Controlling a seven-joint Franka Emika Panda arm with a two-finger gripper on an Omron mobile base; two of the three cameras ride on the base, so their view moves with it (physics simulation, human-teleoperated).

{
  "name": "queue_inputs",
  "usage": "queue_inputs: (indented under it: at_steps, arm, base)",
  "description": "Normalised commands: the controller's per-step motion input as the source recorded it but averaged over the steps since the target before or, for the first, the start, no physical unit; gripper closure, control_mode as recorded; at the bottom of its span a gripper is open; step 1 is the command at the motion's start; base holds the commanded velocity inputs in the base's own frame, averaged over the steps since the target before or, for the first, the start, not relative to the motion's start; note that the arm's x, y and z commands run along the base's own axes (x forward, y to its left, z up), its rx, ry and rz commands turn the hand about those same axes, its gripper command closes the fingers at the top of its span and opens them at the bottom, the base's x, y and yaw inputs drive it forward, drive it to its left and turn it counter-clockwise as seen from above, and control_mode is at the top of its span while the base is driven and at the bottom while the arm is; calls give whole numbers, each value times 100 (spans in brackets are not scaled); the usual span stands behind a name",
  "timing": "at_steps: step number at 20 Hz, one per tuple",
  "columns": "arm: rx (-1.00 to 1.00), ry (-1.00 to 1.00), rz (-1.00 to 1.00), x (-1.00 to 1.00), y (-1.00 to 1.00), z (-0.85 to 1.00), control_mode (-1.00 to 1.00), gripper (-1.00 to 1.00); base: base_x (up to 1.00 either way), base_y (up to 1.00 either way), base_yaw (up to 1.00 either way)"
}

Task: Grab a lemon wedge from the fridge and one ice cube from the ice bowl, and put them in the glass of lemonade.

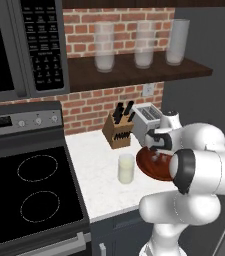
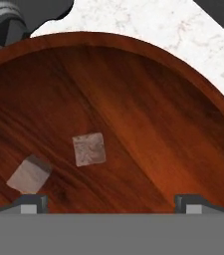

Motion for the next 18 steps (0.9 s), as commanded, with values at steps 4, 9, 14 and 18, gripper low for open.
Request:
queue_inputs:
  at_steps: [4,9,14,18]
  arm:
    - [0,0,-5,16,-4,0,-100,-100]
    - [0,-2,-6,11,-1,0,-100,-100]
    - [0,0,-9,5,0,-8,-100,-100]
    - [0,0,-8,2,0,-17,-100,-100]
  base:
    - [0,0,0]
    - [0,0,0]
    - [0,0,0]
    - [0,0,0]
